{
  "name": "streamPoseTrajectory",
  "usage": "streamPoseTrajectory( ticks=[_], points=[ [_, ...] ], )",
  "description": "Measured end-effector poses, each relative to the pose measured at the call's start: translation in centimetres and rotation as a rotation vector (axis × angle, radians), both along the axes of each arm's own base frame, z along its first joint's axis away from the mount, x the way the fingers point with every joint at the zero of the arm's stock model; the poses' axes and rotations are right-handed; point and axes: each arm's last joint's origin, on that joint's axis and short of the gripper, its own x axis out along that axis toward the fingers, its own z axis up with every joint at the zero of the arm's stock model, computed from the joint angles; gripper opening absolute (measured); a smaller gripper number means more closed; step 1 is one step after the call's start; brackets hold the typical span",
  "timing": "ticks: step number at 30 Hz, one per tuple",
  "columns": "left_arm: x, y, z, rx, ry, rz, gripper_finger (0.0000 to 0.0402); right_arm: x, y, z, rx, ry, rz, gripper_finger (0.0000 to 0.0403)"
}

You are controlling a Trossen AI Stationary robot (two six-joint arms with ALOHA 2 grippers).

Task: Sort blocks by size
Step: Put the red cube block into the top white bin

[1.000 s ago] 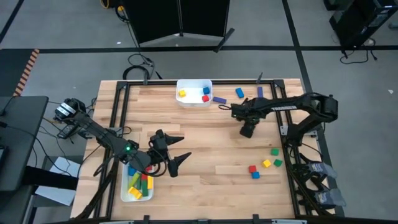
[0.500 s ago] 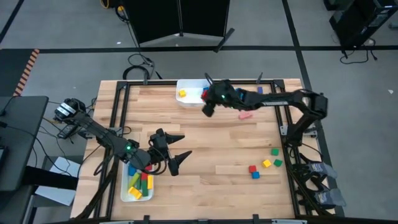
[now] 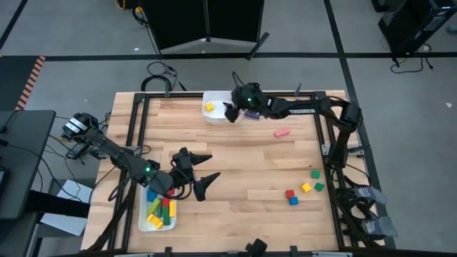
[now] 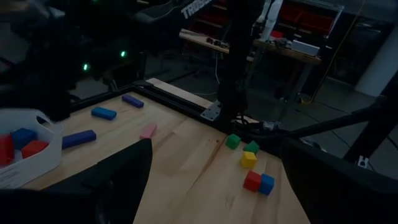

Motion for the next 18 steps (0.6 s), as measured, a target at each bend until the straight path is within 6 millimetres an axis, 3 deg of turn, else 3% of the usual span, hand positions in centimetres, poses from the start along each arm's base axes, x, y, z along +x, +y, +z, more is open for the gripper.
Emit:
streamPoseTrajectory(
  ticks=[5,11,18],
  points=[
    [0.0,0.0,0.0,-0.002,0.000,0.001,0.0362,-1.9,2.8,2.4,-0.060,-0.083,0.063,0.0335],
    [0.0,0.0,-0.1,0.004,0.009,0.004,0.0362,-7.1,8.5,4.3,-0.144,-0.203,0.099,0.0295],
    [0.8,1.2,-1.1,0.054,0.068,0.095,0.0362,-13.7,14.9,3.0,-0.080,-0.303,0.162,0.0246]
  ],
)
